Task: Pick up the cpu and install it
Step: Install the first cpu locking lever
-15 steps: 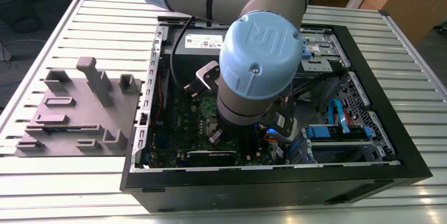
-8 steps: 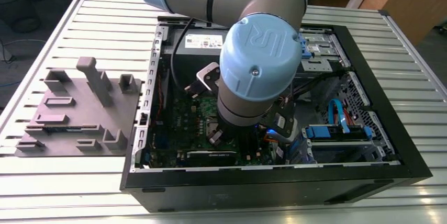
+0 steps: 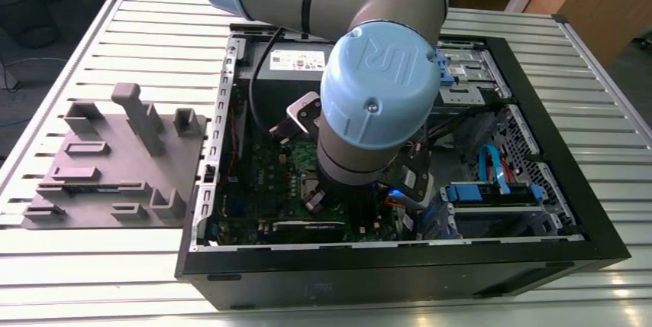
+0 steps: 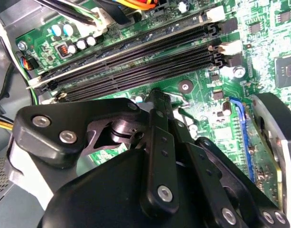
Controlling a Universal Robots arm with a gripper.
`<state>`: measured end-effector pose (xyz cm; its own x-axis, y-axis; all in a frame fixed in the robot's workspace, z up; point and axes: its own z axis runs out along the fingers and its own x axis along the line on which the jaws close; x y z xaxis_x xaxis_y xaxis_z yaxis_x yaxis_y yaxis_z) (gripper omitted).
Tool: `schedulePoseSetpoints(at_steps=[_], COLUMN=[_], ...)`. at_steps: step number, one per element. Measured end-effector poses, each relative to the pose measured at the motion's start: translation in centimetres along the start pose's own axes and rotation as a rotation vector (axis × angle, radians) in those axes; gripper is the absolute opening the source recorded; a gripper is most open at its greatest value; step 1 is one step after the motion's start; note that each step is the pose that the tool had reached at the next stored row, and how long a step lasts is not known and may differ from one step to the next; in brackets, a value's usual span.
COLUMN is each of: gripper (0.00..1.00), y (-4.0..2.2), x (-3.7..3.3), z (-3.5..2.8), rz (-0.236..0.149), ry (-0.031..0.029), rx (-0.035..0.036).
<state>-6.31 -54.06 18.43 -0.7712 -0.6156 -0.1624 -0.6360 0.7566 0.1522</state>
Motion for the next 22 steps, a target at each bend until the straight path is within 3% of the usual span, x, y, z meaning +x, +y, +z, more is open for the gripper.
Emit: schedulePoseSetpoints(at_steps=[5, 13, 19, 22], gripper=[0.11, 0.11, 0.11, 0.11], y=[-0.30, -0.29, -0.16, -0.16], x=[0.26, 0.23, 0.10, 0.09], z=[-0.11, -0.18, -1.00, -1.01], rz=[0.000, 0.000, 0.000, 0.004], ry=[0.0005, 0.0005, 0.0007, 0.0001], rx=[0.0006, 0.0006, 0.0004, 0.0007])
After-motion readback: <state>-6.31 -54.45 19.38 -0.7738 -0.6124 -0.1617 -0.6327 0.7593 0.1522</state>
